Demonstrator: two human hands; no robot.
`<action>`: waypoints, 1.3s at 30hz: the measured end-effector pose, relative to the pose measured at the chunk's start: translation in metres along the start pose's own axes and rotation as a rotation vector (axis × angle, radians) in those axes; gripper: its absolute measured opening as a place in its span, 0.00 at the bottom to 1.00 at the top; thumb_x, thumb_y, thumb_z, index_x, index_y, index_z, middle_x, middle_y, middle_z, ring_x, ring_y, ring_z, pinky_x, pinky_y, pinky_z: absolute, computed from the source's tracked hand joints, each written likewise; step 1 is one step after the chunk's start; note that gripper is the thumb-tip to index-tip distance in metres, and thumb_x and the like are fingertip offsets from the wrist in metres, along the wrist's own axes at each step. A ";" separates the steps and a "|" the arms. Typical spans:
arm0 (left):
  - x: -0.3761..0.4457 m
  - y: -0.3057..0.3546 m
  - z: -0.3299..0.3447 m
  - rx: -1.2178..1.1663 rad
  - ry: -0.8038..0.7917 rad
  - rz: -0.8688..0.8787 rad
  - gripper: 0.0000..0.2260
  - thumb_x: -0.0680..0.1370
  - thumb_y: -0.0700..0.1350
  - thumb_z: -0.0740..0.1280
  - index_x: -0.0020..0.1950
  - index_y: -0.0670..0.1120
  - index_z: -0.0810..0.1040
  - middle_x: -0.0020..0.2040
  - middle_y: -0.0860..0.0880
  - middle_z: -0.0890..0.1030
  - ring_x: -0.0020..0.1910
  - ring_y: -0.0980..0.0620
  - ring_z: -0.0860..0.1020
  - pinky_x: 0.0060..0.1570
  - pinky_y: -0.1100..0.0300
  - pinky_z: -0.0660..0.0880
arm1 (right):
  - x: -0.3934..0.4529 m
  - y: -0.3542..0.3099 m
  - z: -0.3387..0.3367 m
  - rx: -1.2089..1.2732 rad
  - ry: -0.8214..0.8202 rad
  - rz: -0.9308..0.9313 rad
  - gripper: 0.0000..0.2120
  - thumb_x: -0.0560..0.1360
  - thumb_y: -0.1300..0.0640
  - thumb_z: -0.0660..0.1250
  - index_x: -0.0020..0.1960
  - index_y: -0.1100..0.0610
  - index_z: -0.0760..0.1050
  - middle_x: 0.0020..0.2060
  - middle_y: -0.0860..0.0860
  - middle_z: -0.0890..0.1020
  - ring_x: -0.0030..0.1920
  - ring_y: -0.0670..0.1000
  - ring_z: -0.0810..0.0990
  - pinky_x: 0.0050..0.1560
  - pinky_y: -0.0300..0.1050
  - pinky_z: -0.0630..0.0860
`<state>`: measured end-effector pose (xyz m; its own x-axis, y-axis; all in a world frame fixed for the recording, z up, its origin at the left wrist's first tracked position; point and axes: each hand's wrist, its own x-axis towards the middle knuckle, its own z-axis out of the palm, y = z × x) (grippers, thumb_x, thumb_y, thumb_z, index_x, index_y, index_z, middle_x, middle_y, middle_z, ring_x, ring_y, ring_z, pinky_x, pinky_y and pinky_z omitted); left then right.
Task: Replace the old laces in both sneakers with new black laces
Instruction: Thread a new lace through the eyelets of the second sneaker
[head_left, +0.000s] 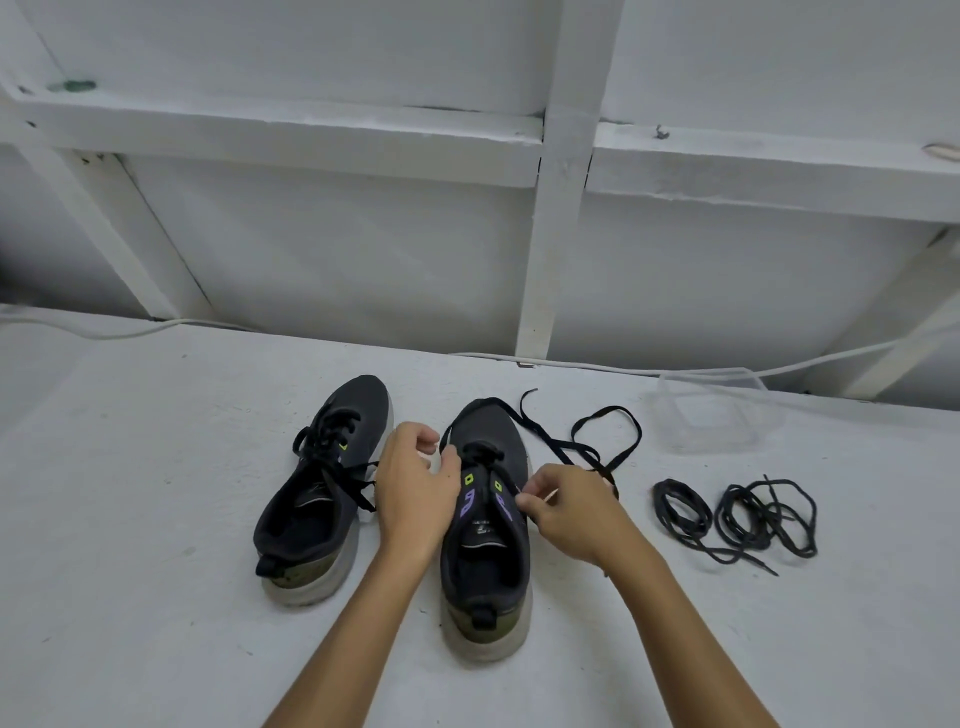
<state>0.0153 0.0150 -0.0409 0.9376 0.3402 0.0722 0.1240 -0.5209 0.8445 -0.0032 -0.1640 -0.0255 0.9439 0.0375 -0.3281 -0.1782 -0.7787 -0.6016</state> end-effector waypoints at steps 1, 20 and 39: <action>0.001 0.002 -0.001 0.012 -0.011 0.108 0.04 0.77 0.42 0.70 0.49 0.49 0.76 0.47 0.55 0.77 0.46 0.54 0.76 0.46 0.59 0.71 | 0.000 0.002 -0.001 -0.001 -0.003 -0.010 0.05 0.80 0.49 0.67 0.47 0.48 0.77 0.42 0.43 0.82 0.44 0.40 0.79 0.43 0.36 0.73; 0.009 0.030 -0.021 -0.131 -0.452 0.336 0.25 0.75 0.32 0.62 0.67 0.55 0.75 0.55 0.59 0.82 0.57 0.59 0.78 0.55 0.69 0.73 | -0.006 -0.019 -0.060 0.000 0.039 -0.204 0.11 0.83 0.50 0.62 0.45 0.47 0.80 0.36 0.49 0.83 0.33 0.48 0.77 0.35 0.41 0.74; 0.017 0.038 -0.025 0.071 -0.519 0.561 0.04 0.80 0.46 0.67 0.49 0.52 0.82 0.43 0.60 0.80 0.50 0.57 0.75 0.51 0.61 0.71 | -0.003 -0.035 -0.060 0.102 -0.004 -0.256 0.12 0.82 0.49 0.63 0.42 0.47 0.78 0.36 0.47 0.83 0.34 0.44 0.77 0.37 0.39 0.73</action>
<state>0.0277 0.0209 0.0057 0.8963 -0.3922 0.2067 -0.4115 -0.5622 0.7174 0.0170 -0.1742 0.0399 0.9607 0.2279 -0.1587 0.0389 -0.6762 -0.7357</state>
